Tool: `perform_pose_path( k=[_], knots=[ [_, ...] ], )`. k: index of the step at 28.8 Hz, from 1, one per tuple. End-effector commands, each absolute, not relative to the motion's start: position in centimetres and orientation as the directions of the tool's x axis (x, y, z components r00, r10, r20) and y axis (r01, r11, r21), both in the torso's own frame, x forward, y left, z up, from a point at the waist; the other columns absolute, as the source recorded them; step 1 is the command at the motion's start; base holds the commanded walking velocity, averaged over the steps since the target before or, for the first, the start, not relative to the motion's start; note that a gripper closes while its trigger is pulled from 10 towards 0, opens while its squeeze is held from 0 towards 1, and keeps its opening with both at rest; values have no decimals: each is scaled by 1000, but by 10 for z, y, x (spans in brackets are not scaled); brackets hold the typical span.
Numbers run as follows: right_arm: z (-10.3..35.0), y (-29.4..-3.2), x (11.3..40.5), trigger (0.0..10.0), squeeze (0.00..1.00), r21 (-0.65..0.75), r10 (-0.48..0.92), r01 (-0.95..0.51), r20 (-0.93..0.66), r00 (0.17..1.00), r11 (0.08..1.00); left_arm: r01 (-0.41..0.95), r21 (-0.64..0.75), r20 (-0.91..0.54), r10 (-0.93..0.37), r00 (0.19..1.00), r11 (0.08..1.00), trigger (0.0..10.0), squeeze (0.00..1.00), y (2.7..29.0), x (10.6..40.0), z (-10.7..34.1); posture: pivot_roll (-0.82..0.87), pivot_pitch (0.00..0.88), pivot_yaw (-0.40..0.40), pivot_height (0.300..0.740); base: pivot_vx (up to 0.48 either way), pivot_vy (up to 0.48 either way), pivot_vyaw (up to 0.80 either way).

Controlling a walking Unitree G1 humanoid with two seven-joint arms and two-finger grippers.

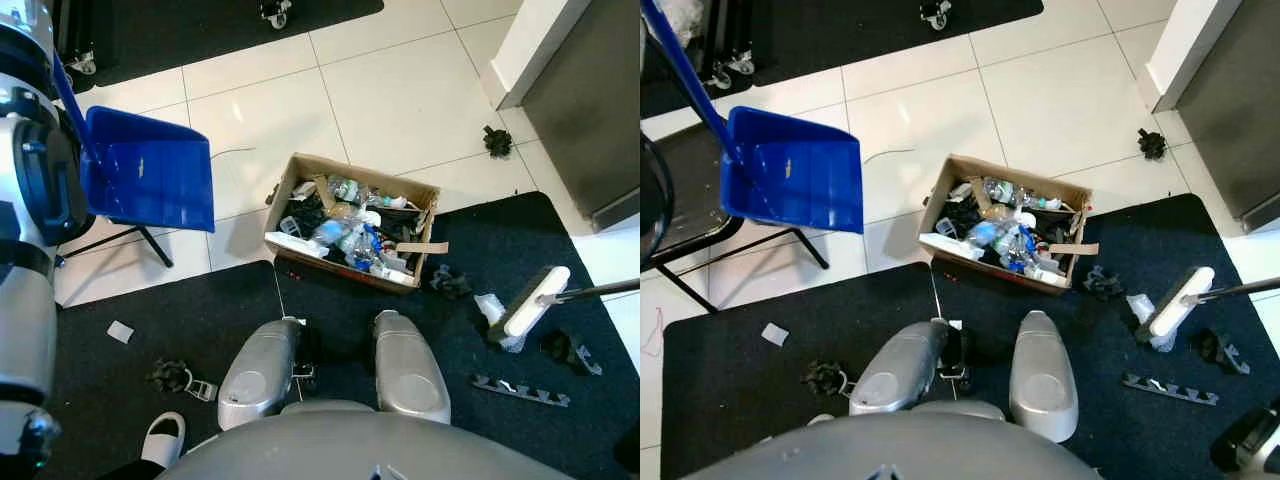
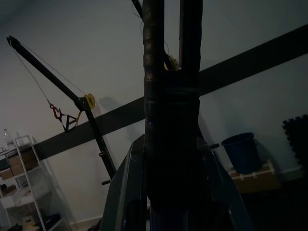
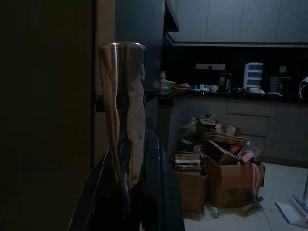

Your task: Sweep floor

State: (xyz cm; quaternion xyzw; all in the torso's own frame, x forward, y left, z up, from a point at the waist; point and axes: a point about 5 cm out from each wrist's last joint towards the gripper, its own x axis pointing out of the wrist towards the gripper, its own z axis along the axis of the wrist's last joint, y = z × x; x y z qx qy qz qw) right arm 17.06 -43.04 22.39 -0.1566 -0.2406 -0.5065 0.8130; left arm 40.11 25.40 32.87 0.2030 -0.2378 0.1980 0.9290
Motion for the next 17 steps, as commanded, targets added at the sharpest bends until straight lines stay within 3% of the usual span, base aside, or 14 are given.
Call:
perform_pose_path(
  k=[1, 10, 12, 17],
  knots=[
    [225, -426, 174, 10000, 0, -6, -735, 891, 563, 377, 453, -516, 289, 584, 279, 762, 806, 10000, 0, 267, 394, 350, -89, 58, 138, 740, 0, 0, 0],
    [226, -424, 184, 10000, 0, -12, -726, 883, 563, 395, 470, -444, 263, 587, 224, 778, 856, 10000, 0, 254, 397, 349, -85, 52, 130, 740, 0, 0, 0],
    [226, -414, 197, 10000, 0, 18, -718, 857, 555, 420, 515, -252, 190, 548, 110, 829, 949, 10000, 0, 232, 404, 337, -82, 45, 127, 740, 0, 0, 0],
    [232, -402, 210, 10000, 0, 85, -704, 815, 560, 438, 574, -100, 126, 525, 19, 851, 987, 10000, 0, 214, 407, 324, -81, 41, 127, 740, 0, 0, 0]
  ],
)
